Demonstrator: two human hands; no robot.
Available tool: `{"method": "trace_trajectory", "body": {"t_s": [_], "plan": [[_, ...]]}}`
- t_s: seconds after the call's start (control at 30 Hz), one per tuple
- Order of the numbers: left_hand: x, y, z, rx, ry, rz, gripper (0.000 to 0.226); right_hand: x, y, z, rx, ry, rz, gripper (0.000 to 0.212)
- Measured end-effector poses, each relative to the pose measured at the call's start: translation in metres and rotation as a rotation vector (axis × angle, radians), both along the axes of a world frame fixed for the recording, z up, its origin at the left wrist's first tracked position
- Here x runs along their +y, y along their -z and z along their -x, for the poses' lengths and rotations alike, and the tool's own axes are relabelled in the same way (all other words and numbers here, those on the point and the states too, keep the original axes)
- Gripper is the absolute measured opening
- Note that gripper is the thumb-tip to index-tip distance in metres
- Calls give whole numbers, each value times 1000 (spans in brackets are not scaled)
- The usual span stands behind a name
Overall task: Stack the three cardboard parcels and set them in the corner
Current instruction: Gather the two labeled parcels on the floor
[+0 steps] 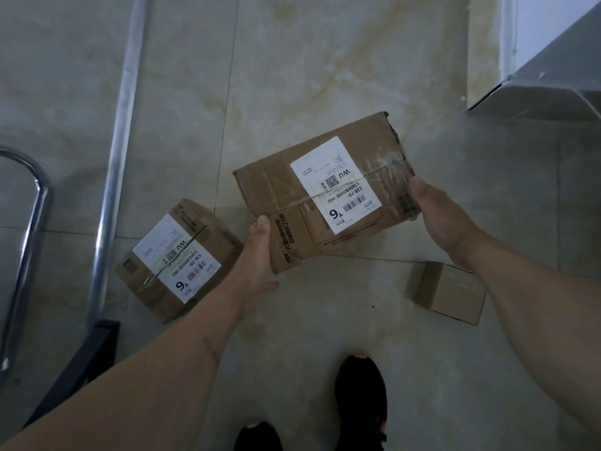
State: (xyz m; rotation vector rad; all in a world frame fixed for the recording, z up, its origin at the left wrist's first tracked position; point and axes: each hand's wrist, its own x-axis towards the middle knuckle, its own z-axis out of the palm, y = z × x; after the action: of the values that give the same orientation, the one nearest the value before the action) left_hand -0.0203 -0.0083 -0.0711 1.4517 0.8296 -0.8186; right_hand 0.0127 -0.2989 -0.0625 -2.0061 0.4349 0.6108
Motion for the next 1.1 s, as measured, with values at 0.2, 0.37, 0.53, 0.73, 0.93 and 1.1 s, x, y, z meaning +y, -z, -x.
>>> {"method": "trace_trajectory", "body": {"t_s": [0.2,0.37,0.53,0.73,0.93,1.1], "plan": [[-1,2,-14,-50,40,1,66,-1,6,32,52,136,20,55],[1,5,-26,-109,145,-25,65,4,14,52,113,221,60,51],[1,4,-39,-135,236,-48,64,10,21,67,165,355,48,81],[1,3,-39,-157,278,-62,68,13,24,82,154,367,90,116],[27,-5,-36,-238,248,-192,61,43,-7,52,42,286,286,79],[97,-12,-6,-314,-38,-328,55,118,-17,8,-92,125,303,87]]}}
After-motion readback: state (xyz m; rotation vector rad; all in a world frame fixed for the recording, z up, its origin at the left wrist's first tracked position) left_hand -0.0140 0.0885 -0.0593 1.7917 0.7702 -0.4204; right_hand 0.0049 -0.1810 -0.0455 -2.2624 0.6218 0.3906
